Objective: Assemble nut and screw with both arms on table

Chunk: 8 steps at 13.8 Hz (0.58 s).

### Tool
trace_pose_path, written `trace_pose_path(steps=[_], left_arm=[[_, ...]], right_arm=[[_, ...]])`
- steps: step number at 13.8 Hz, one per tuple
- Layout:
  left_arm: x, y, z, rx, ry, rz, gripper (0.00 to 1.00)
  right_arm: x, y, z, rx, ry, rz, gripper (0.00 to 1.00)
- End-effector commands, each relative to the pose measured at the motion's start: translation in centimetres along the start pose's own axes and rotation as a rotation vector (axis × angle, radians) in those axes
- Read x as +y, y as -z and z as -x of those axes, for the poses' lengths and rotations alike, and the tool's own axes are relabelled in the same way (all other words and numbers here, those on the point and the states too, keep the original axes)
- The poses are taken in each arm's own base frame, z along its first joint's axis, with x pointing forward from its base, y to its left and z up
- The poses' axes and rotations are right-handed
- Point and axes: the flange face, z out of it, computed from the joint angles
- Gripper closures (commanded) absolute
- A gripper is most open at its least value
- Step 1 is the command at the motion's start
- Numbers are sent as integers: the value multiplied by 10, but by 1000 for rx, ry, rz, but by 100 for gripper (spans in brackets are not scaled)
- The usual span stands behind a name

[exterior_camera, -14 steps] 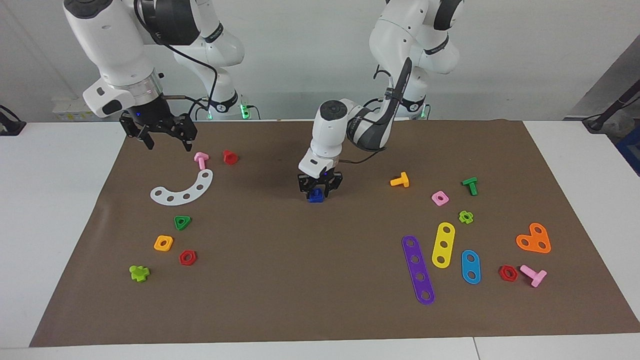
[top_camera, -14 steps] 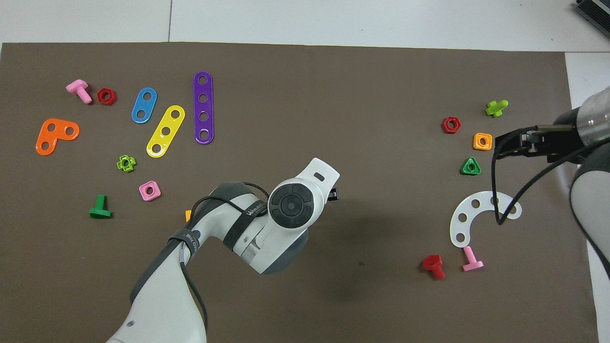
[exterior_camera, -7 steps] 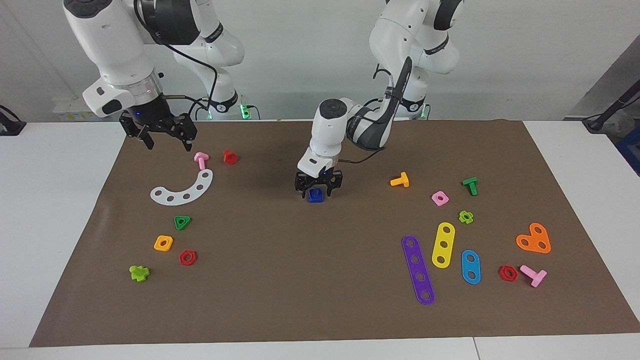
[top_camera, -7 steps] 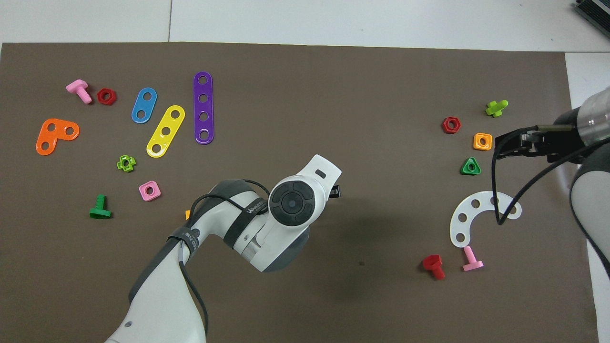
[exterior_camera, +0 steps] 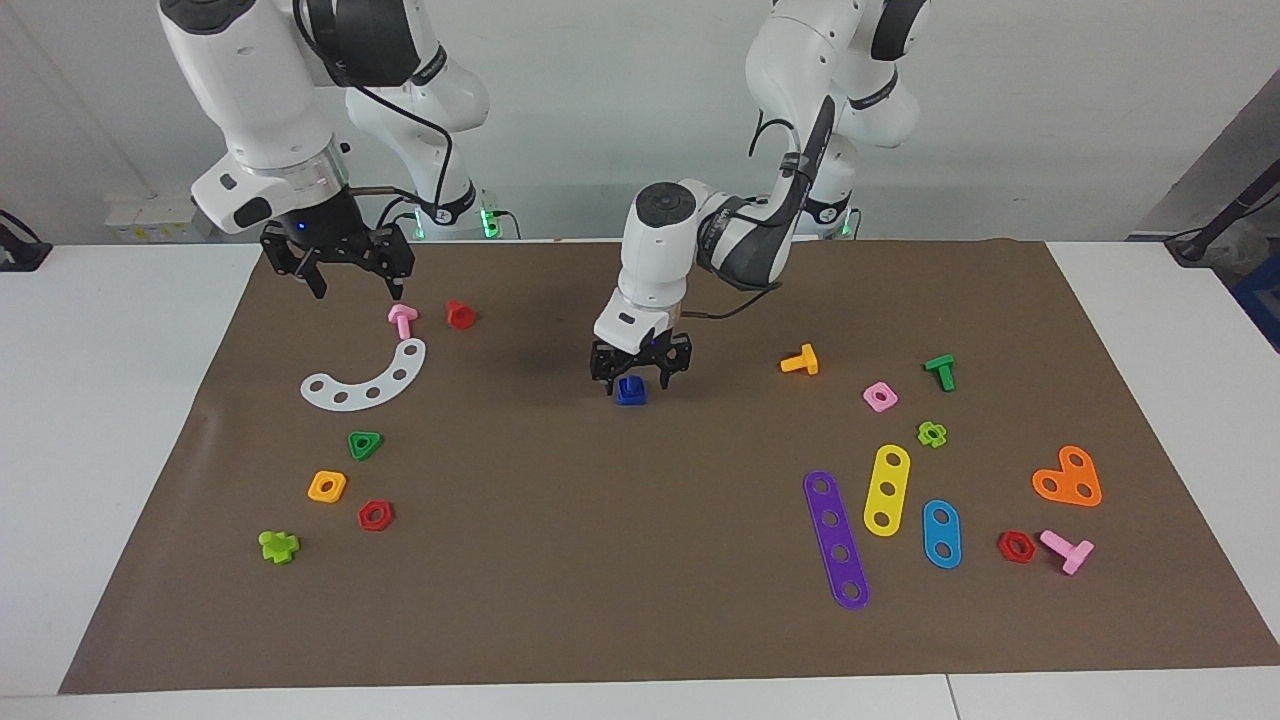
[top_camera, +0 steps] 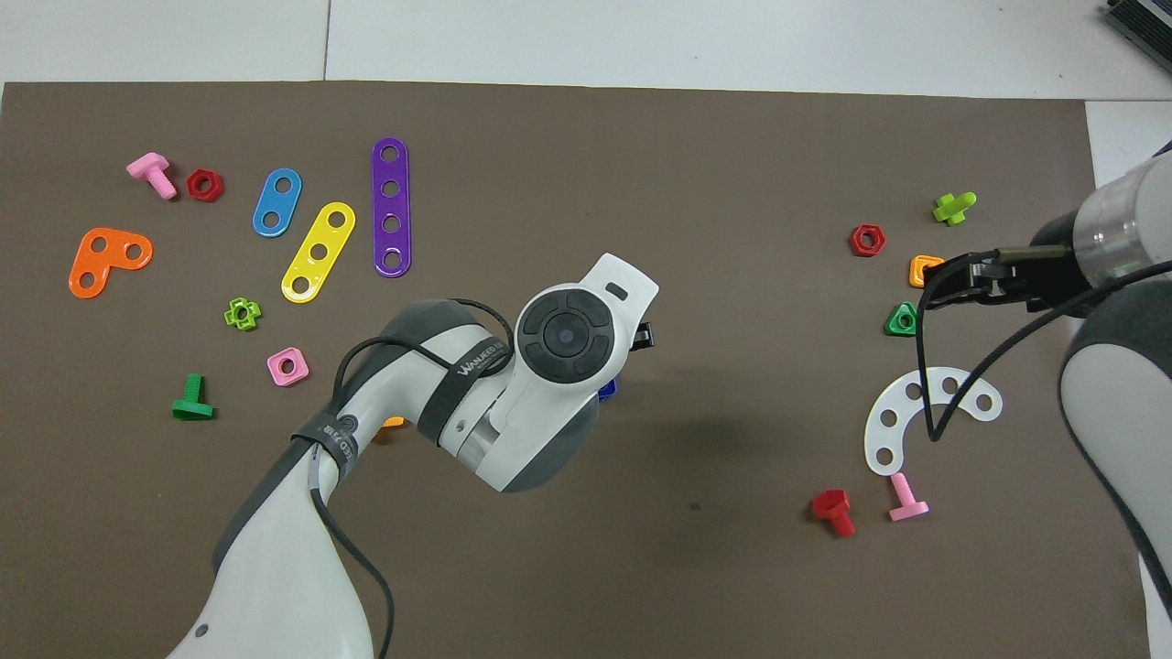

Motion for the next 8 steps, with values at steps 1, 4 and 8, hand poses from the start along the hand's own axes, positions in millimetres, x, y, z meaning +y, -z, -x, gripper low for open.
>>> trace_pose_path(steps=[1,4,8], left_arm=[[-12,33,-10,-6,-2,-40,6],[-26,62,-8,-25,8,-69,6],[-49,86,-6,-77,-57,-125,6]], right_arm=[[2,6,2,6,4,-19,2],[6,7,2,0,-4,-18,2],[11,10,-1,4,-7,-8,2]])
